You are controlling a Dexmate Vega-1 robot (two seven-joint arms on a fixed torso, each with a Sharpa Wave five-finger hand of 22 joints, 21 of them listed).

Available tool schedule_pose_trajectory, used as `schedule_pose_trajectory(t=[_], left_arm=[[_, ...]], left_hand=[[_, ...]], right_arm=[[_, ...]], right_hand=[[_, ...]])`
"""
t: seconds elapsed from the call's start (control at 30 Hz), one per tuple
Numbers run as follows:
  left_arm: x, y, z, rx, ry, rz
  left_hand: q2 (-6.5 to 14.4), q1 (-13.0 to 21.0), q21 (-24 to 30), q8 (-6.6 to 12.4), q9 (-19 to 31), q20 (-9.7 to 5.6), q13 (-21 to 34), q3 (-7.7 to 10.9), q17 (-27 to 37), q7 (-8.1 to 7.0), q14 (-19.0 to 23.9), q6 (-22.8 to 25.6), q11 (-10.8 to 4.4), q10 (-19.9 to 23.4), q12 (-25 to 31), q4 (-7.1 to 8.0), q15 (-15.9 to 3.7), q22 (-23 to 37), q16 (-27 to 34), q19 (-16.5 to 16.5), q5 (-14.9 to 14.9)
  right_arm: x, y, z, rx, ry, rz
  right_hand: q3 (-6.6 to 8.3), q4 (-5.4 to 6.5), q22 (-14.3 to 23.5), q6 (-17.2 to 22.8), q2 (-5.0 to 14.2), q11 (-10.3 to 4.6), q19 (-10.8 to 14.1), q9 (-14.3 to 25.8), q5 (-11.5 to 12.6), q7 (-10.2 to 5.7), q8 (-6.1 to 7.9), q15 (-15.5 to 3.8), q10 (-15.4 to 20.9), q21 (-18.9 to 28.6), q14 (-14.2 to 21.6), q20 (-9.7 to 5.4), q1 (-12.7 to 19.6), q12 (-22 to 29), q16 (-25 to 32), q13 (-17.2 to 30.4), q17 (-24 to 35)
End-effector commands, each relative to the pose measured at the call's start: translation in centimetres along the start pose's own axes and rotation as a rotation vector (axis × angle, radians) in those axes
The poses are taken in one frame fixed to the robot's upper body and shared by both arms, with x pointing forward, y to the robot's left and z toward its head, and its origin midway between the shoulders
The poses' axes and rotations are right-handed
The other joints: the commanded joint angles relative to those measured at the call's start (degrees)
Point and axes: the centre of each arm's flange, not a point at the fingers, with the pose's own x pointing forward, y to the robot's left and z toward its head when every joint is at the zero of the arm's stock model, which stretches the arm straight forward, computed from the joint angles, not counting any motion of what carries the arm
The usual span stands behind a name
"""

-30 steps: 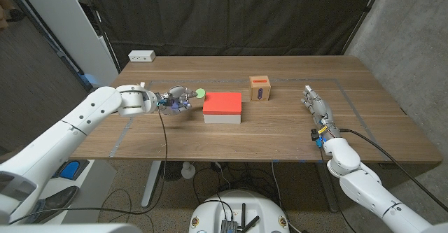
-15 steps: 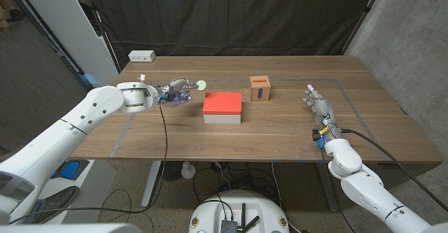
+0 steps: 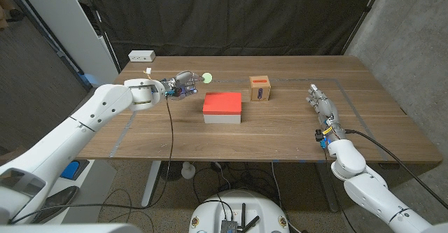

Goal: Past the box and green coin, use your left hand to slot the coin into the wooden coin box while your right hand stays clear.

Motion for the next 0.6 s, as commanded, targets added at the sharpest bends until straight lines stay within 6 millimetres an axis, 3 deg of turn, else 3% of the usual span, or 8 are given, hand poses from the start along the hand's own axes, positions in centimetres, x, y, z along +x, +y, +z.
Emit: schedule_pose_trajectory(t=[0.03,0.4,0.6], left_arm=[[0.2,-1.4,2.6,0.133,-0.096,0.084],[0.3,-3.1,4.1,0.241,-0.183,0.180],[0.3,-4.2,5.1,0.327,-0.240,0.238]], left_hand=[[-0.12,0.72,0.54,-0.11,0.81,-4.69,0.05,0.40,0.57,1.35,0.28,5.21,0.22,-0.26,0.29,0.27,-0.16,0.00,0.56,-0.23,0.35],[-0.42,0.92,0.94,-0.50,0.77,-4.71,-0.29,0.36,0.31,1.52,0.28,5.51,0.40,0.03,0.19,0.11,-0.14,-0.17,0.57,-0.25,0.35],[-0.43,1.14,1.15,-0.65,0.95,-4.75,0.36,0.38,0.22,1.55,0.49,5.71,0.39,-0.08,0.64,0.14,-0.11,-0.32,0.71,-0.15,0.40]], right_arm=[[-0.5,-0.6,0.3,0.000,-0.009,-0.014],[-0.6,-0.9,0.5,0.000,-0.024,-0.015],[-0.5,-0.9,0.6,0.012,-0.027,-0.012]], right_hand=[[-0.07,-0.09,0.06,0.23,0.19,0.23,0.34,0.33,0.25,0.35,0.15,0.08,0.33,0.08,0.46,0.11,0.47,0.39,0.33,0.07,0.09],[-0.05,-0.11,0.06,0.30,0.21,0.10,0.38,0.33,0.26,0.38,0.18,-0.08,0.33,0.08,0.44,0.14,0.53,0.35,0.32,0.08,0.08],[-0.03,-0.14,0.04,0.30,0.21,0.32,0.99,0.33,0.26,0.43,0.18,-0.88,0.46,0.27,0.60,-0.96,0.61,0.36,0.36,0.07,0.05]])
